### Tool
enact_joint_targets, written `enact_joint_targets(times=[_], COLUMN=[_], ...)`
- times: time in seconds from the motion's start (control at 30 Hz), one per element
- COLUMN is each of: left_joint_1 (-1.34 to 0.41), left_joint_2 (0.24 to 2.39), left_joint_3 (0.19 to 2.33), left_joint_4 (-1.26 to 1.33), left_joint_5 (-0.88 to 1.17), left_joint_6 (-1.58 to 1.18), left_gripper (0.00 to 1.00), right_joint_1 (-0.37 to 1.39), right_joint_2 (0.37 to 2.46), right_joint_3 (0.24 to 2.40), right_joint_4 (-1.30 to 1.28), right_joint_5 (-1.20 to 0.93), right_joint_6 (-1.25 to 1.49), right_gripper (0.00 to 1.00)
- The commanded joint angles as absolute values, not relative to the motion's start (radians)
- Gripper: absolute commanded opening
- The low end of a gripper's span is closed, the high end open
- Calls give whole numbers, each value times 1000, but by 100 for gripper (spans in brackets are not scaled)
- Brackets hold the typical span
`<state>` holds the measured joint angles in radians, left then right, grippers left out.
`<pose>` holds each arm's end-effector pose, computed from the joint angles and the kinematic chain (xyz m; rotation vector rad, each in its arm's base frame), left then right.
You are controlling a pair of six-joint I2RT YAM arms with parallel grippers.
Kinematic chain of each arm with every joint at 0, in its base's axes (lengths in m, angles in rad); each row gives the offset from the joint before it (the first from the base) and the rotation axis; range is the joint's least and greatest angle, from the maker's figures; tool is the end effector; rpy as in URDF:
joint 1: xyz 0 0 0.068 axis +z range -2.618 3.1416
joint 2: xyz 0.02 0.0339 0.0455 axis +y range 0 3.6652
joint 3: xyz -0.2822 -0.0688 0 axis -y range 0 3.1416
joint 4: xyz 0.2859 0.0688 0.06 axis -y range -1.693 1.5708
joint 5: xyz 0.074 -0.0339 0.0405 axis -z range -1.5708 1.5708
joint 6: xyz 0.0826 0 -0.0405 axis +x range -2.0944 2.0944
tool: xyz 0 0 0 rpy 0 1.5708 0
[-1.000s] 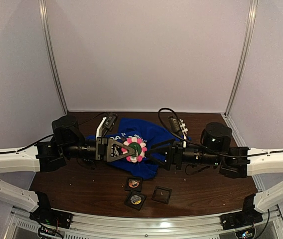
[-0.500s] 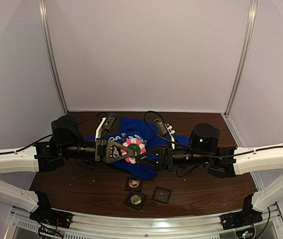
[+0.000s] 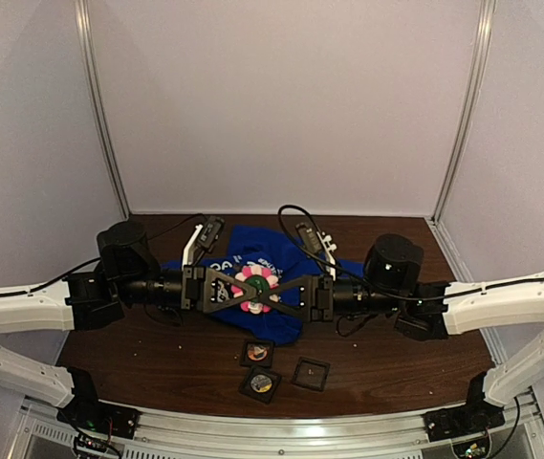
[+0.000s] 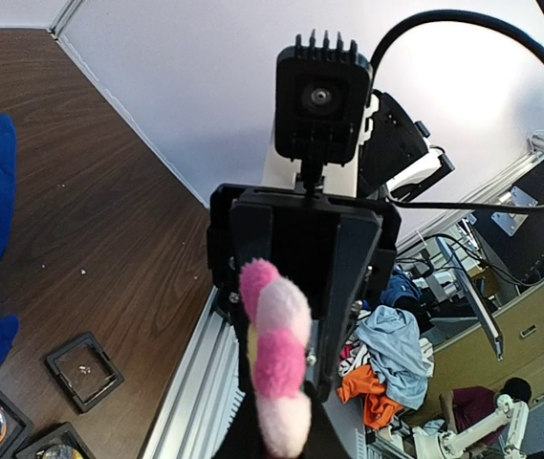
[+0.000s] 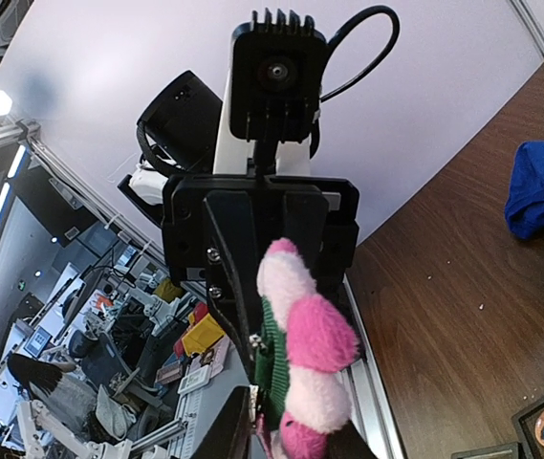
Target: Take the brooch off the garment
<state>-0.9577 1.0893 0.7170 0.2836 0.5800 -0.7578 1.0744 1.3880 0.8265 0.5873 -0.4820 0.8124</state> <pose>0.1471 -0.2877 0.3028 0.7100 1.8498 -1.6960 0.1520 0.3610 0.2934 -0.6941 1.7476 1.7777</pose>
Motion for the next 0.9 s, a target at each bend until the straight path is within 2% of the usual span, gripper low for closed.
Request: enact_joint_targets(times=[0.0, 0.17, 0.27, 0.4, 0.6, 0.73, 0.87], left_joint_1=[-962, -962, -961, -961, -962, -962, -962], left_joint_2=[1080, 1085, 1095, 1103, 1107, 1106, 1107], left_joint_3=[725, 728, 733, 738, 740, 734, 733], left_joint_4=[313, 315, 314, 319, 325, 332, 339], left_joint_5=[594, 611, 620, 623, 618, 611, 611], left_joint_6=[-738, -741, -743, -747, -751, -755, -758], left_gripper=[0, 0, 0, 15, 25, 24, 15], right_joint_1=[1068, 1066, 1065, 1064, 1063, 1063, 1063], right_joint_2=[1405, 1408, 1409, 1410, 1410, 1412, 1415], right_joint_3=[844, 844, 842, 842, 844, 844, 844], right_joint_4=[617, 614, 621, 621, 618, 620, 623], right_joint_5=[-503, -501, -499, -501, -505, -507, -516], right_joint_6=[825, 825, 828, 829, 827, 829, 828], right_gripper=[18, 0, 0, 0, 0, 0, 0])
